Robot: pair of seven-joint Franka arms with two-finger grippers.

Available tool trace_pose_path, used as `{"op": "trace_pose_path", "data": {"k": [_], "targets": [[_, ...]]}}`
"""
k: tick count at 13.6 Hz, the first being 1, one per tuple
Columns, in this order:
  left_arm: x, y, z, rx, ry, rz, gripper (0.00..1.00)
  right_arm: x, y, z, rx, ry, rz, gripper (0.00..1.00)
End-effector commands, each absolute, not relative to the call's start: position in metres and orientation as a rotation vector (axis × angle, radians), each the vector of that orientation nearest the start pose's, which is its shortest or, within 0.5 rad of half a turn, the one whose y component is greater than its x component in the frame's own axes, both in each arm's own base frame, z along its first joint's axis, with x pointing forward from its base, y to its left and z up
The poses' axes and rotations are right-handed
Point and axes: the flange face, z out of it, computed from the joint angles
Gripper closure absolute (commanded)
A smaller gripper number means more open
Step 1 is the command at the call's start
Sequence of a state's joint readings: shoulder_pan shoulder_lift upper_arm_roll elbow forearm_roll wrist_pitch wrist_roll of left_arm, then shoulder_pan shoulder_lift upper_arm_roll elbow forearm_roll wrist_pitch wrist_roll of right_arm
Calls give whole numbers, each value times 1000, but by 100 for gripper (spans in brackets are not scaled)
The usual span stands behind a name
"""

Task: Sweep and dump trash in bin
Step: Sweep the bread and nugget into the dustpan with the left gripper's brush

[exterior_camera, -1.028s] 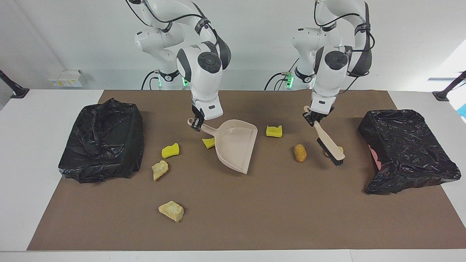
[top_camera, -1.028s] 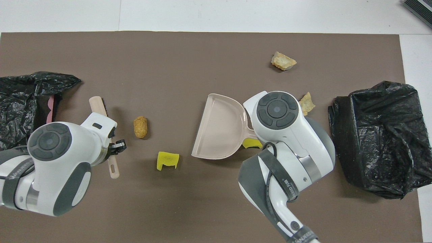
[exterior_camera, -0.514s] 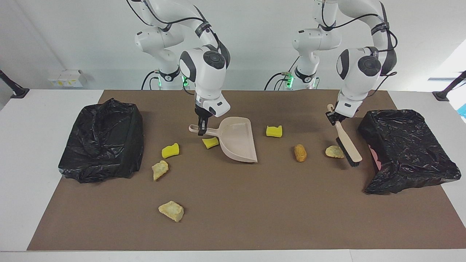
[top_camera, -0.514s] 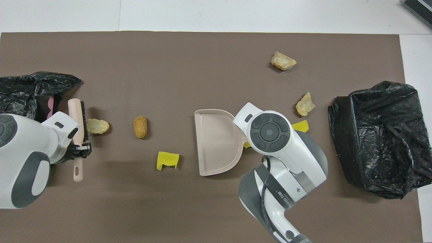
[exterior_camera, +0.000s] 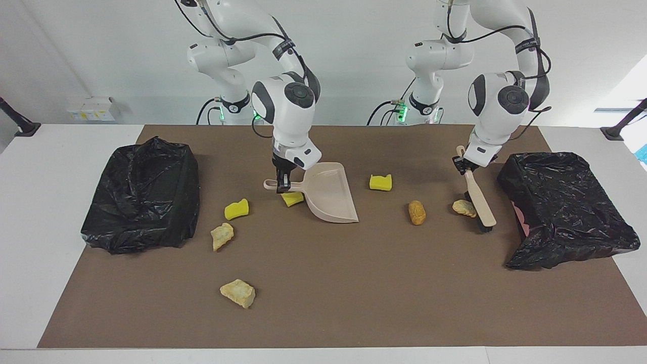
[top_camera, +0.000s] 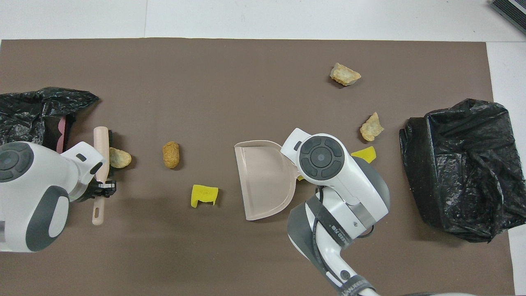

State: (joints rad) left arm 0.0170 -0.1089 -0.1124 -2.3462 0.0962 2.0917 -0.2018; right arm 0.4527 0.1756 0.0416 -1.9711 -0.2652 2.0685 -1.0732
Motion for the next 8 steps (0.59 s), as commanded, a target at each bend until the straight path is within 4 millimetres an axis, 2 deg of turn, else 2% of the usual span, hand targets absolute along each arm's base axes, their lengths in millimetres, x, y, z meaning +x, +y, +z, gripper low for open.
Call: {"op": "trace_pose_path", "data": {"k": [1,3,6,8], "targets": [[462,-81,359,-3049,-48,191,100,522,265,377,1961,2197,-199,100],[455,-118,358,-3049,-70,182,100,523,260,376,2018,2175,-203,100],[439,-178,343,-3071,24,213,100,523,259,376,2031,2171,-205,100],[420,-218,344,-3109,30,237,100,523,259,375,2034,2168,-205,100]]}}
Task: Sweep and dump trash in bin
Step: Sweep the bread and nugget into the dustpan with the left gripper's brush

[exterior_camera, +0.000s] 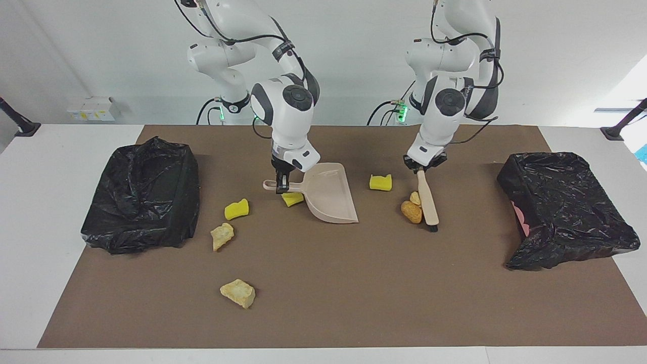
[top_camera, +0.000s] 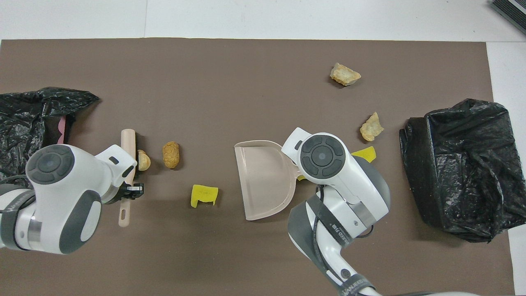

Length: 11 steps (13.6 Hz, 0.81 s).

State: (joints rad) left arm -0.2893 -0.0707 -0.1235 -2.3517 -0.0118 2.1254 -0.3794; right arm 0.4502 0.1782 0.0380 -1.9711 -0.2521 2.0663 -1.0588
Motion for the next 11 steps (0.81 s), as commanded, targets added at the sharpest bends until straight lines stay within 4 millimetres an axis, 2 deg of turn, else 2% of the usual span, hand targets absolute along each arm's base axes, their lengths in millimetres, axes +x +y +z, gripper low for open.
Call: {"op": "trace_pose_path", "data": {"k": [1,4,8,9,10,11], "targets": [[413,-236,345,-3123,16,219,100,524,258,375,2039,2165,-204,100],[385,-294,353,-3174,-28,152,100,525,256,375,2058,2149,-203,100],[348,-359,371,-3271,-9,136,100,526,254,375,2063,2145,-204,100],[344,-378,383,-3289,-68,117,100,526,254,375,2063,2145,-204,100],[351,-388,396,-3306,-159,101,100,527,254,374,2061,2146,-204,100],[358,-389,410,-3319,-190,85,100,529,253,375,2065,2143,-200,100]]}}
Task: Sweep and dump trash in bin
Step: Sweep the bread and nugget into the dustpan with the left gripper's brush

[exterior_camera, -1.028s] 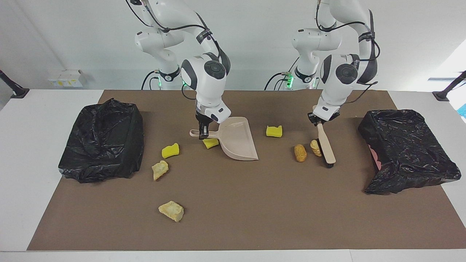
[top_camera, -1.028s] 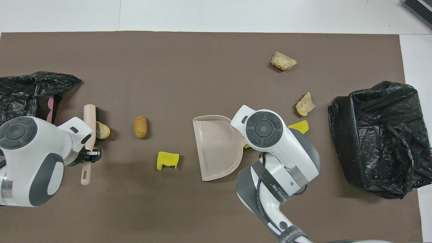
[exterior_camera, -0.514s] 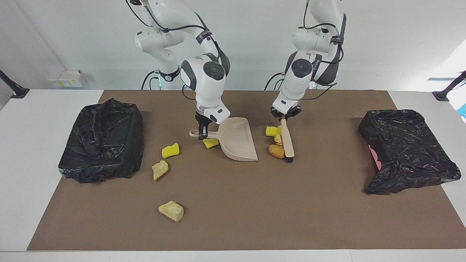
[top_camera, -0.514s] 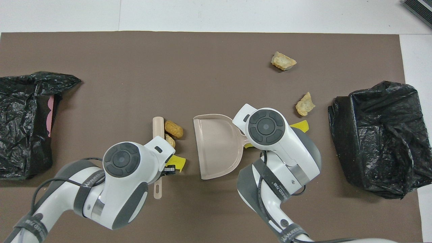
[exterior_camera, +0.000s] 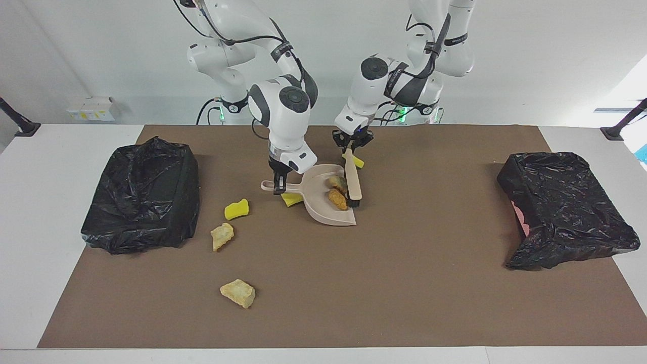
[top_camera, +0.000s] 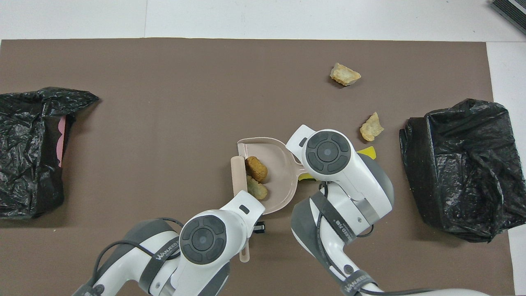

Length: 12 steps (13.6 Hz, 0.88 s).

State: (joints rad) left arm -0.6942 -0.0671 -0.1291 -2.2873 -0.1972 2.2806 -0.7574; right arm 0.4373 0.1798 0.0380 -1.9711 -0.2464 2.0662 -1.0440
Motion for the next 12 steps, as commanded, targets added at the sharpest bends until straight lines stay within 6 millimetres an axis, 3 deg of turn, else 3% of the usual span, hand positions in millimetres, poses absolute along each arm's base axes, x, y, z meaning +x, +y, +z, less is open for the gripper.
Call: {"op": "trace_pose_path", "data": {"k": [1,3,6,10,12], "targets": [[361,-383,417,-3317,-213,86,100,533,253,376,2067,2140,-198,100],[376,-356,420,-3272,-313,148,100,538,251,378,2071,2135,-191,100],[361,-326,412,-3134,-425,318,100,539,248,378,2070,2138,-194,100],[324,-323,410,-2949,-826,344,100,537,247,376,1956,2247,-203,100],[283,-332,410,-2913,-866,315,100,537,247,375,1904,2292,-202,100]]}}
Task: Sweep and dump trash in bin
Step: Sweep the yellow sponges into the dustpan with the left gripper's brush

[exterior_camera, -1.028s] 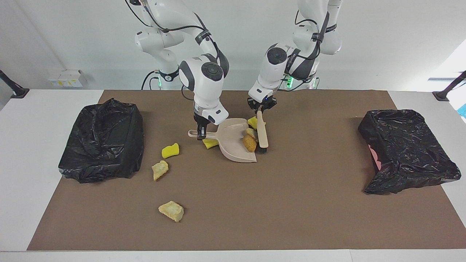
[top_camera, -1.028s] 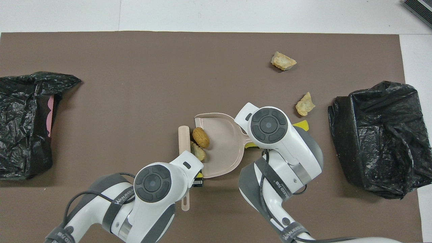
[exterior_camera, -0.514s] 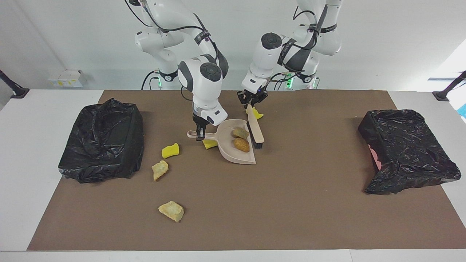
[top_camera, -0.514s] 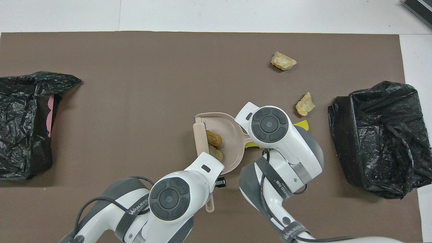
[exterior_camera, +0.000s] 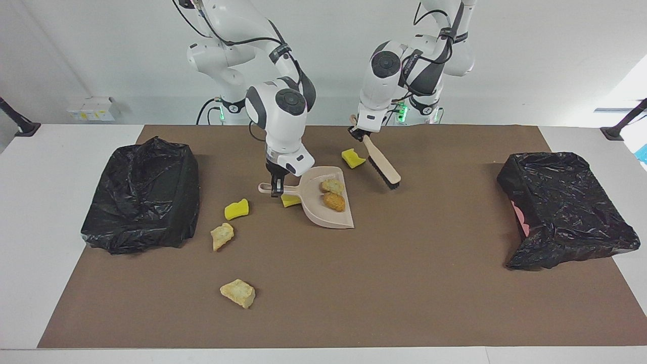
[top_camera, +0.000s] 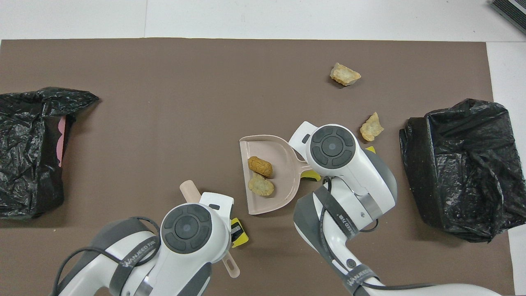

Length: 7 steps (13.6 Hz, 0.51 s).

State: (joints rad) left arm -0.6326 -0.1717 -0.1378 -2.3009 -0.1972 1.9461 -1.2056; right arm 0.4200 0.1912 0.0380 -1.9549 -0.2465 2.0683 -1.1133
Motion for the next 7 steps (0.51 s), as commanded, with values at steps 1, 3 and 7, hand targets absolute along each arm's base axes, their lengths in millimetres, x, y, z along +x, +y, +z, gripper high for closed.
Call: {"op": "trace_pose_path", "data": {"k": [1,3,7], "targets": [[263,-339,408,-2906,-871,297,100,535,246,374,1883,2310,-207,100],[246,-350,399,-2864,-1028,263,100,533,246,374,1824,2351,-216,100],[217,-376,357,-2866,-1166,213,100,528,242,367,1747,2411,-222,100]]}}
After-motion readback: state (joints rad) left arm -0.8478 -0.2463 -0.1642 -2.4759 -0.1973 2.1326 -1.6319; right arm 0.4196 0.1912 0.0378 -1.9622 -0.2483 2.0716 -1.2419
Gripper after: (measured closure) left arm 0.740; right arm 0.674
